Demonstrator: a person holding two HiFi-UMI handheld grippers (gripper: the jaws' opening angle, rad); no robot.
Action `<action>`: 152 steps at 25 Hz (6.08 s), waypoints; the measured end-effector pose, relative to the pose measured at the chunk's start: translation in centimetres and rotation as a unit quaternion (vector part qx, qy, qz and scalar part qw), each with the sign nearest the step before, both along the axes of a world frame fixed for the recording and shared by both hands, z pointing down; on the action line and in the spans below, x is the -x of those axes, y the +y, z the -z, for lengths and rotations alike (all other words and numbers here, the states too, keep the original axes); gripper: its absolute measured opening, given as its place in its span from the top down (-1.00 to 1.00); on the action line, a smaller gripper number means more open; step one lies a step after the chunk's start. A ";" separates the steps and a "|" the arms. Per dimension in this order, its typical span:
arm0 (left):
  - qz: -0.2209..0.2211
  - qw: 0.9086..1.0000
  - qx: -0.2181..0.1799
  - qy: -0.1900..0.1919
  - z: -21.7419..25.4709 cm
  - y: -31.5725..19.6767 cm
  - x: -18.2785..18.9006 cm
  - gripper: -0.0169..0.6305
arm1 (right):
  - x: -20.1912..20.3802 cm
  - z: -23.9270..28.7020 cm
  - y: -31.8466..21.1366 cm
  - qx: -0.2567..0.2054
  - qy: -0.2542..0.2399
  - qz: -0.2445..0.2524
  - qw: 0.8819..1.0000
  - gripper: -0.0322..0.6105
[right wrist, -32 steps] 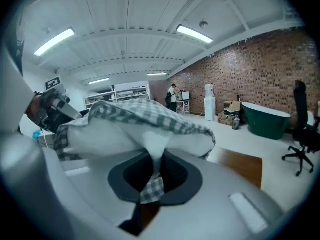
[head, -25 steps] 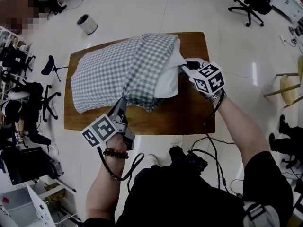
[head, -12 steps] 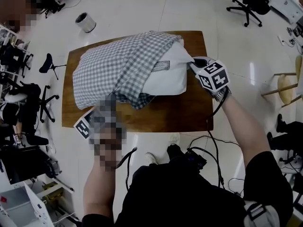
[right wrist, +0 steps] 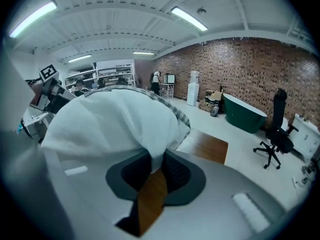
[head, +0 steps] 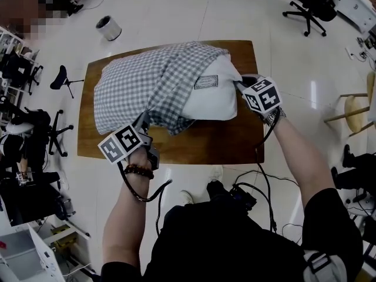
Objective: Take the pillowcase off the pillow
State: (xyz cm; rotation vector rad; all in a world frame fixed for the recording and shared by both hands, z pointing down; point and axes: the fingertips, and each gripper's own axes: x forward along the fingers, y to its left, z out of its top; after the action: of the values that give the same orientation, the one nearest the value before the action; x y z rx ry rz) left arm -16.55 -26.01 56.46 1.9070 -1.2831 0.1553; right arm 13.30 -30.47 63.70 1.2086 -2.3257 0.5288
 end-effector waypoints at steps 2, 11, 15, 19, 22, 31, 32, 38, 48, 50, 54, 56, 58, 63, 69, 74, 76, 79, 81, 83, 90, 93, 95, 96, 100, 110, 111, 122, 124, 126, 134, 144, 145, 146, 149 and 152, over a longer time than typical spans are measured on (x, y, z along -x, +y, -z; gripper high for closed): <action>0.001 1.000 0.008 -0.020 0.2 0.1 -0.3 0.92 | 0.1 -0.2 -0.2 -0.001 0.010 0.008 1.000 0.55; -0.005 0.999 -0.041 -0.031 5.0 2.0 -2.8 0.52 | -3.2 -2.0 4.7 0.033 0.051 0.040 0.997 0.35; -0.033 0.997 -0.060 -0.045 7.5 2.4 -4.2 0.52 | -4.7 0.7 6.0 0.020 0.054 0.027 0.998 0.35; -0.080 0.991 -0.084 -0.073 9.6 3.1 -5.6 0.47 | -4.2 3.0 7.3 0.000 0.045 0.011 0.999 0.35; -0.123 0.983 -0.095 -0.099 11.7 3.3 -8.3 0.43 | -3.9 5.0 7.9 -0.009 0.024 0.011 1.000 0.35; -0.280 0.936 -0.130 -0.168 17.0 -1.3 -17.0 0.32 | -3.5 8.0 6.7 0.003 0.013 0.032 0.999 0.32; -0.296 0.929 -0.137 -0.175 16.6 -1.6 -17.5 0.32 | -3.4 7.2 6.9 0.006 0.017 0.037 0.999 0.27; -0.433 0.866 -0.149 -0.203 13.7 -4.7 -22.2 0.29 | -2.9 4.6 5.4 0.033 -0.010 0.053 0.998 0.17; -0.655 0.720 -0.075 -0.217 6.6 -12.8 -27.6 0.11 | -0.8 3.3 -1.1 0.135 -0.121 0.102 0.978 -0.18; -0.686 0.693 -0.034 -0.217 4.3 -13.4 -27.8 0.06 | -0.6 3.3 -1.5 0.149 -0.128 0.116 0.974 -0.21; -0.719 0.661 0.035 -0.211 -0.1 -15.1 -28.9 0.01 | -1.3 2.5 -3.1 0.187 -0.150 0.138 0.961 -0.22; -0.727 0.650 0.063 -0.214 -1.9 -16.3 -29.5 0.01 | -1.7 2.1 -4.0 0.209 -0.171 0.145 0.952 -0.22; -0.729 0.643 0.088 -0.218 -3.6 -17.6 -29.7 0.01 | -1.7 1.6 -4.9 0.229 -0.194 0.148 0.942 -0.21; -0.707 0.662 0.152 -0.199 -5.5 -18.9 -28.8 0.60 | -0.5 1.4 -5.1 0.247 -0.212 0.160 0.932 0.46; -0.677 0.694 0.158 -0.190 -2.7 -19.0 -27.4 0.87 | 0.9 5.7 -3.0 0.168 -0.116 0.169 0.964 0.83; -0.643 0.717 0.150 -0.225 -2.1 -19.9 -24.6 0.92 | 2.6 8.1 -0.9 0.119 -0.053 0.167 0.977 0.85; -0.632 0.721 0.148 -0.243 -1.5 -20.5 -24.1 0.92 | 2.6 9.9 -0.3 0.101 -0.035 0.168 0.980 0.85; -0.623 0.725 0.145 -0.256 -1.1 -20.5 -24.1 0.92 | 2.2 12.0 1.1 0.075 -0.008 0.169 0.983 0.85; -0.613 0.728 0.143 -0.270 -1.7 -20.7 -23.2 0.92 | 2.8 12.7 2.3 0.062 0.008 0.168 0.984 0.85; -0.603 0.732 0.145 -0.281 -1.9 -21.0 -22.1 0.92 | 3.2 13.9 3.0 0.042 0.026 0.165 0.985 0.85; -0.567 0.751 0.159 -0.297 -1.6 -22.9 -19.8 0.92 | 1.7 17.3 4.5 -0.007 0.072 0.151 0.986 0.85; -0.555 0.758 0.164 -0.301 -2.1 -23.5 -18.5 0.92 | 0.9 17.6 5.1 -0.011 0.083 0.142 0.986 0.85; -0.548 0.762 0.164 -0.304 -2.6 -23.9 -17.5 0.92 | 0.6 18.0 5.4 -0.015 0.089 0.135 0.987 0.85; -0.544 0.764 0.163 -0.307 -2.8 -24.0 -17.0 0.92 | 0.4 18.2 5.5 -0.018 0.092 0.132 0.987 0.85; -0.524 0.773 0.165 -0.316 -3.2 -24.8 -14.4 0.92 | -0.4 18.5 6.2 -0.014 0.095 0.114 0.989 0.85; -0.508 0.784 0.135 -0.330 -3.0 -25.2 -12.3 0.92 | -2.8 15.5 5.5 -0.001 0.090 0.069 0.994 0.85; -0.513 0.782 0.124 -0.333 -2.9 -25.0 -12.5 0.92 | -3.0 15.3 5.4 -0.002 0.091 0.065 0.994 0.84; -0.516 0.792 -0.030 -0.324 1.3 -23.3 -14.7 0.78 | -3.2 13.4 4.1 -0.011 0.100 0.014 0.995 0.43; -0.500 0.803 -0.065 -0.318 3.0 -23.3 -15.3 0.69 | -3.8 13.4 4.5 -0.022 0.101 0.005 0.995 0.37; -0.485 0.812 -0.090 -0.311 4.5 -22.9 -15.3 0.64 | -3.8 13.6 5.1 -0.033 0.099 0.003 0.995 0.36; -0.452 0.834 -0.135 -0.286 8.0 -17.4 -15.2 0.61 | -1.6 13.5 8.7 -0.059 0.094 0.044 0.993 0.25; -0.415 0.862 -0.170 -0.236 9.0 -5.5 -14.7 0.60 | 3.6 11.3 14.8 -0.073 0.098 0.103 0.987 0.03; -0.414 0.863 -0.174 -0.232 8.7 -4.2 -14.7 0.60 | 4.2 10.8 15.4 -0.075 0.102 0.108 0.986 0.01; -0.412 0.864 -0.177 -0.230 8.4 -3.0 -14.6 0.60 | 4.7 10.4 15.8 -0.078 0.108 0.113 0.985 0.00; -0.407 0.867 -0.179 -0.224 7.0 0.1 -14.3 0.56 | 5.9 9.1 16.8 -0.084 0.130 0.123 0.980 -0.05; -0.396 0.874 -0.176 -0.220 4.8 3.5 -13.5 0.49 | 7.1 7.8 17.9 -0.094 0.150 0.124 0.976 -0.05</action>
State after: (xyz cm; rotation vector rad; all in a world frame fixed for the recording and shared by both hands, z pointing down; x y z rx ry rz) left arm -3.00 -22.55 51.63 2.7431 -0.7310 0.8704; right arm 6.20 -12.54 55.89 0.9778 -2.2533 0.0366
